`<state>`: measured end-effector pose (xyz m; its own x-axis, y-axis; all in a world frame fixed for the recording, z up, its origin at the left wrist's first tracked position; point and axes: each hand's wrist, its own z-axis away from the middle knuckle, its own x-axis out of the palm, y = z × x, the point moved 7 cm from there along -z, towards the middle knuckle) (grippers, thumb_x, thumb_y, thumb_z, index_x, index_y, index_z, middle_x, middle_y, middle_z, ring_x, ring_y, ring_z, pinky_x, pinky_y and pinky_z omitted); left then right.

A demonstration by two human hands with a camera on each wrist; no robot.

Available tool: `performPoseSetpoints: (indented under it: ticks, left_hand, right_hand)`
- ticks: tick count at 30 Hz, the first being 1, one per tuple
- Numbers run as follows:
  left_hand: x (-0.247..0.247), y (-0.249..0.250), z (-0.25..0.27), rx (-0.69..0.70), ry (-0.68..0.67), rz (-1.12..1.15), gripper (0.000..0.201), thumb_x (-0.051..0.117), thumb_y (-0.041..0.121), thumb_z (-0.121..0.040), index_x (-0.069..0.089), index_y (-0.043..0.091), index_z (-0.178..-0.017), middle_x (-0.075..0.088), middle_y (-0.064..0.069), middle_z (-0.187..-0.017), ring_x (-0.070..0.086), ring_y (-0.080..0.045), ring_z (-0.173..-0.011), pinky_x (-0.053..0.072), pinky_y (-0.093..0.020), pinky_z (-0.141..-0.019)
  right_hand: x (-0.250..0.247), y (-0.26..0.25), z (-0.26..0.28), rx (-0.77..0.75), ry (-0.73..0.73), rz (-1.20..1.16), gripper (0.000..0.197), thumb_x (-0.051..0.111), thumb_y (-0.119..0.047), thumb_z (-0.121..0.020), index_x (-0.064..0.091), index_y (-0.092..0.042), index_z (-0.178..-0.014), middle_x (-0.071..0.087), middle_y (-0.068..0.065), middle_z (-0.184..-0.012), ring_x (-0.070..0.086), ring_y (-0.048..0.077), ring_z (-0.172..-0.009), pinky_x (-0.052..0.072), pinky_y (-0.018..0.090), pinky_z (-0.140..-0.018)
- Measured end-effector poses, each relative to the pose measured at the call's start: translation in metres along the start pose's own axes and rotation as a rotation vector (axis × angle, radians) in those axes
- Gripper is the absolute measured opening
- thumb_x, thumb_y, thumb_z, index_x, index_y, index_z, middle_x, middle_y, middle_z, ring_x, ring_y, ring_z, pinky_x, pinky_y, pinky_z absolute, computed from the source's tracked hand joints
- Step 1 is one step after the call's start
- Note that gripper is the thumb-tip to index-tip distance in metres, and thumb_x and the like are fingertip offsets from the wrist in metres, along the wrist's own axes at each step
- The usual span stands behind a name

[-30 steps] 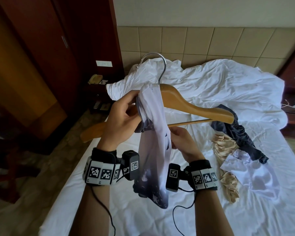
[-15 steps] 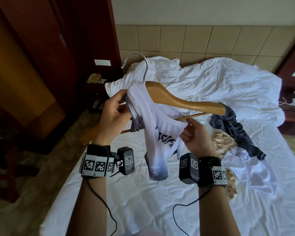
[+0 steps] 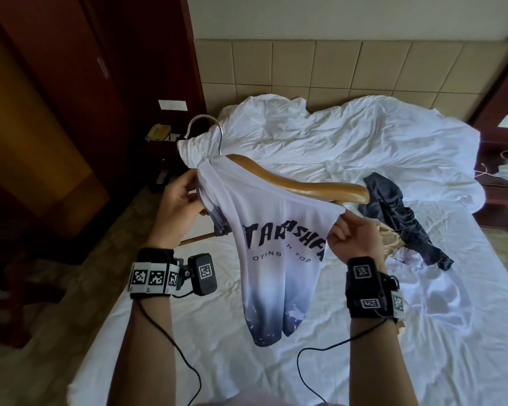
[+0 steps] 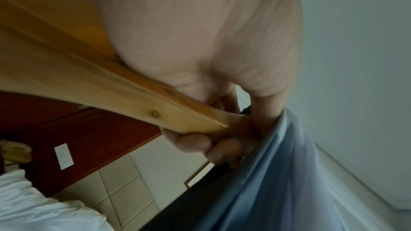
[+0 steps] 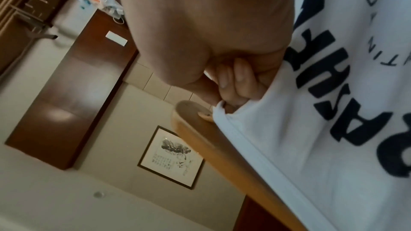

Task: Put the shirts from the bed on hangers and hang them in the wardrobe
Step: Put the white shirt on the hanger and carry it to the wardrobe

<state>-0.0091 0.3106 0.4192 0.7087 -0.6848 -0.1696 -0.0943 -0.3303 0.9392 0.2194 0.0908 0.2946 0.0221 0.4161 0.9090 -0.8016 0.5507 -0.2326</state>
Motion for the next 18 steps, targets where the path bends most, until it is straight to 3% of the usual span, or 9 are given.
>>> performPoseSetpoints:
  ticks: [2, 5, 7, 9, 11, 14, 18]
  left_hand:
    - [-0.003, -0.003, 0.002, -0.005, -0.011, 0.001, 0.052, 0.058, -0.021, -0.088, 0.065, 0.017, -0.123, 0.075, 0.011, -0.092, 0.066, -0.006, -0.079, 0.051, -0.020, -0.065]
    - [-0.007, -0.006, 0.003, 0.004, -0.027, -0.003, 0.053, 0.061, -0.021, -0.087, 0.065, 0.016, -0.126, 0.076, 0.004, -0.107, 0.069, -0.010, -0.093, 0.055, -0.020, -0.075]
    - [-0.009, -0.009, 0.002, 0.006, -0.032, -0.006, 0.051, 0.062, -0.018, -0.087, 0.065, 0.013, -0.128, 0.076, -0.003, -0.111, 0.069, -0.014, -0.096, 0.056, -0.022, -0.076]
    - [-0.011, -0.013, 0.003, -0.005, -0.030, -0.011, 0.050, 0.062, -0.017, -0.088, 0.064, 0.012, -0.129, 0.075, -0.007, -0.113, 0.069, -0.018, -0.097, 0.056, -0.024, -0.077]
    - [-0.013, -0.015, 0.004, -0.013, -0.029, -0.007, 0.051, 0.061, -0.019, -0.089, 0.064, 0.013, -0.129, 0.074, -0.010, -0.113, 0.068, -0.020, -0.097, 0.055, -0.027, -0.078]
    - [-0.014, -0.018, 0.005, -0.019, -0.038, 0.002, 0.053, 0.061, -0.019, -0.089, 0.065, 0.014, -0.130, 0.073, -0.013, -0.113, 0.066, -0.024, -0.097, 0.052, -0.031, -0.079]
    - [-0.013, -0.017, 0.008, -0.010, -0.062, 0.009, 0.055, 0.061, -0.020, -0.088, 0.067, 0.021, -0.124, 0.071, -0.017, -0.109, 0.062, -0.028, -0.093, 0.050, -0.036, -0.076]
  right_hand:
    - [-0.004, -0.003, 0.001, 0.024, 0.011, -0.071, 0.050, 0.079, 0.025, -0.043, 0.052, -0.009, -0.068, 0.030, -0.004, -0.057, 0.026, 0.009, -0.040, 0.018, 0.018, -0.041]
    - [-0.012, -0.003, 0.001, 0.041, 0.127, -0.134, 0.037, 0.058, 0.014, -0.075, 0.038, -0.017, -0.071, 0.027, -0.004, -0.054, 0.025, 0.010, -0.039, 0.019, 0.018, -0.040]
    - [-0.016, -0.004, 0.002, 0.027, 0.164, -0.160, 0.026, 0.049, 0.003, -0.085, 0.040, -0.017, -0.071, 0.026, -0.004, -0.055, 0.024, 0.010, -0.040, 0.018, 0.018, -0.043]
    - [-0.016, -0.004, 0.005, 0.034, 0.154, -0.183, 0.018, 0.051, -0.006, -0.089, 0.047, -0.012, -0.072, 0.024, -0.006, -0.059, 0.023, 0.011, -0.042, 0.017, 0.019, -0.046]
    - [-0.016, -0.004, 0.009, 0.037, 0.148, -0.175, 0.022, 0.058, -0.018, -0.095, 0.055, -0.007, -0.077, 0.023, -0.007, -0.065, 0.020, 0.011, -0.046, 0.016, 0.020, -0.049]
    - [-0.013, -0.006, 0.012, 0.011, 0.171, -0.048, 0.022, 0.068, -0.023, -0.094, 0.060, -0.009, -0.078, 0.035, -0.005, -0.067, 0.018, 0.010, -0.051, 0.015, 0.020, -0.052]
    - [-0.016, -0.011, 0.011, -0.054, 0.222, 0.054, 0.022, 0.078, -0.012, -0.075, 0.056, -0.013, -0.071, 0.031, -0.006, -0.066, 0.021, 0.010, -0.046, 0.020, 0.021, -0.044]
